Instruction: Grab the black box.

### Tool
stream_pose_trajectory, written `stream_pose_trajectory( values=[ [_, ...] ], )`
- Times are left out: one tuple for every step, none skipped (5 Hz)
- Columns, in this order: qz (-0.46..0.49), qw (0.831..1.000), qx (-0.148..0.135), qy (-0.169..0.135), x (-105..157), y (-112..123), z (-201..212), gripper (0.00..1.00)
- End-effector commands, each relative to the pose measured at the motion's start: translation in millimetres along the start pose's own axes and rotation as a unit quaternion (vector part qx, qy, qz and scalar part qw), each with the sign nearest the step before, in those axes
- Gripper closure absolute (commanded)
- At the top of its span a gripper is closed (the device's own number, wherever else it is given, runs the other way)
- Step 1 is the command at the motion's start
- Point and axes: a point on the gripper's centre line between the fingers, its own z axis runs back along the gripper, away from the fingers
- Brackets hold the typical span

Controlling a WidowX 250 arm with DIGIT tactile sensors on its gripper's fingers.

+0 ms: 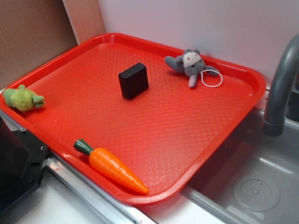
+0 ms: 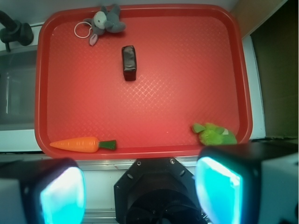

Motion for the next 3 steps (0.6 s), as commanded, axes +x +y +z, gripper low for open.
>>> stream_pose_trajectory(
  values=[
    [0.0, 1.0, 0.0, 0.0, 0, 0, 0, 0.0],
    [0.032, 0.999, -0.015, 0.022, 31, -3, -28, 0.0],
    [0.037, 0.998, -0.036, 0.022, 48, -3, -44, 0.0]
  ],
)
